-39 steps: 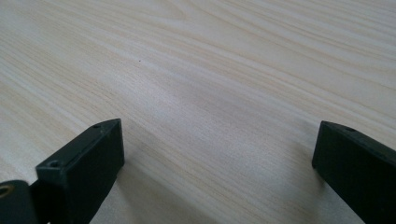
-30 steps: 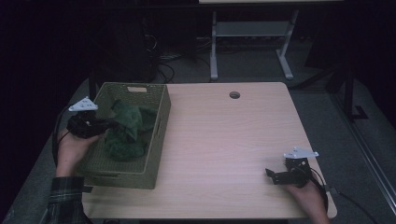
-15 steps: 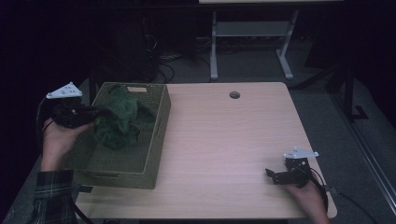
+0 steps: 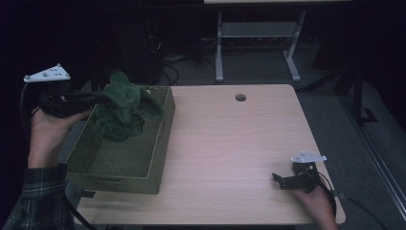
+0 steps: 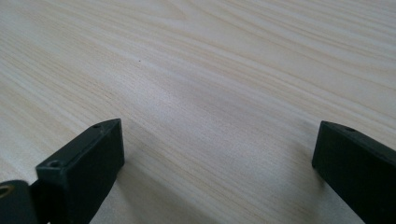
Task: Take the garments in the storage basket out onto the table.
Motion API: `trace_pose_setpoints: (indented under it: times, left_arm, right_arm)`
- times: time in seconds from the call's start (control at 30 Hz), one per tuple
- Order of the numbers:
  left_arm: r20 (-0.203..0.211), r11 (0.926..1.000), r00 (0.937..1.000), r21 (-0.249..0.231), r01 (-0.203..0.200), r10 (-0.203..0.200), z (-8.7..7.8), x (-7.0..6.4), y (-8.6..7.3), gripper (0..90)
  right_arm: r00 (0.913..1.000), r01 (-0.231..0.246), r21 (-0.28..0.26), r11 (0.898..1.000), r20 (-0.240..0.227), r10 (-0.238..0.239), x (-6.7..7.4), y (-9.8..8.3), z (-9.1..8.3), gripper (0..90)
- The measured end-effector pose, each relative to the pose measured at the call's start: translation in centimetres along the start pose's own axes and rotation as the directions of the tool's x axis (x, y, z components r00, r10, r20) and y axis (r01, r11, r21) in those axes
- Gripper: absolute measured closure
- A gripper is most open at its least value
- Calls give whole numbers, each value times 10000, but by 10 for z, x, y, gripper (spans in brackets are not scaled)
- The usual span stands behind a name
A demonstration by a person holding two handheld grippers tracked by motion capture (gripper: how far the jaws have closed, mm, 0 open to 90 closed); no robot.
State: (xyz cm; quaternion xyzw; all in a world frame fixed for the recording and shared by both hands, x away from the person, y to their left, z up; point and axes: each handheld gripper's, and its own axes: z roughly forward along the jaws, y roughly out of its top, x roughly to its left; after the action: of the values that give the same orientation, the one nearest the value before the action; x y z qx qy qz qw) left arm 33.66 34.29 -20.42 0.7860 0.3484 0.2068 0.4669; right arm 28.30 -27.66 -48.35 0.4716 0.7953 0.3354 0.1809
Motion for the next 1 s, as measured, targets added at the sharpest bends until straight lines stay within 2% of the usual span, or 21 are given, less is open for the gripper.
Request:
trace_pose_setpoints:
  times: [0.17,0.43,0.73,1.0]
  left_arm:
    - [172,9998,9998,-191,-59,62,1,-9,13,841]
    - [672,9990,9975,-388,-209,235,16,-22,24,840]
    - [1310,9973,9903,-628,-393,473,41,-41,37,840]
    - [1836,9966,9815,-716,-415,541,69,-59,41,840]
  right_arm:
    - [10000,-6,4,10000,-3,6,0,0,0,21]
    - [10000,1,1,10000,2,-1,0,0,0,21]
    - [10000,10,-2,10000,-1,-10,0,0,0,21]
    - [10000,2,3,10000,1,-2,0,0,0,21]
